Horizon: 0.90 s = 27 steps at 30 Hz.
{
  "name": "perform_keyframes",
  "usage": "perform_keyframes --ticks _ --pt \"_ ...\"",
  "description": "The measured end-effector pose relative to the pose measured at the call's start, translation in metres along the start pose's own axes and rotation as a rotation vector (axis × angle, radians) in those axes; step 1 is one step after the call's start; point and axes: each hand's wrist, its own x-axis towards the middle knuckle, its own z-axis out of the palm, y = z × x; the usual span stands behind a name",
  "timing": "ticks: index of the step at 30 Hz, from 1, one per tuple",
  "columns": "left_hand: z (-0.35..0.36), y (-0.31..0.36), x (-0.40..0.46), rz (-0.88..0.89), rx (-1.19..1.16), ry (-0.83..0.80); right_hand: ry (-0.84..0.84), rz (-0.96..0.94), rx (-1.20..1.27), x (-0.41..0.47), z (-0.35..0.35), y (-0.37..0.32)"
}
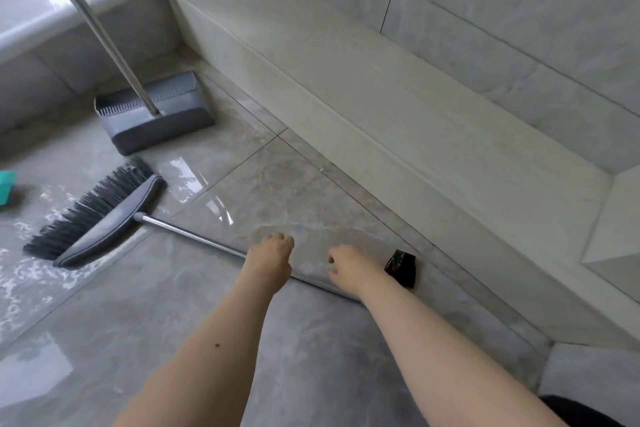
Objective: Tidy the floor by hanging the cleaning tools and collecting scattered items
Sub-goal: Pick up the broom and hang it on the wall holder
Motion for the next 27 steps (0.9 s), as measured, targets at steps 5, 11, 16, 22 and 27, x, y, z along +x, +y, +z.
perform_keyframes --ticks 5,11,16,22,27 --pt "0.034 -0.01 0.019 0.016 0.148 -0.055 -0.056 0.036 -0.095 0.015 0.033 0.013" --pt "0.056 -0.013 0.032 0.023 0.192 -0.077 -0.024 0.051 -0.144 0.03 0.053 0.017" --pt "0.064 -0.009 0.039 0.053 0.242 -0.063 -0.029 0.055 -0.148 0.038 0.062 0.022" --pt "0.065 -0.01 0.045 0.079 0.265 -0.06 -0.124 0.041 -0.156 0.044 0.068 0.02" --pt "0.051 -0.007 0.036 0.058 0.217 -0.054 -0.111 0.014 -0.239 0.035 0.05 0.017"
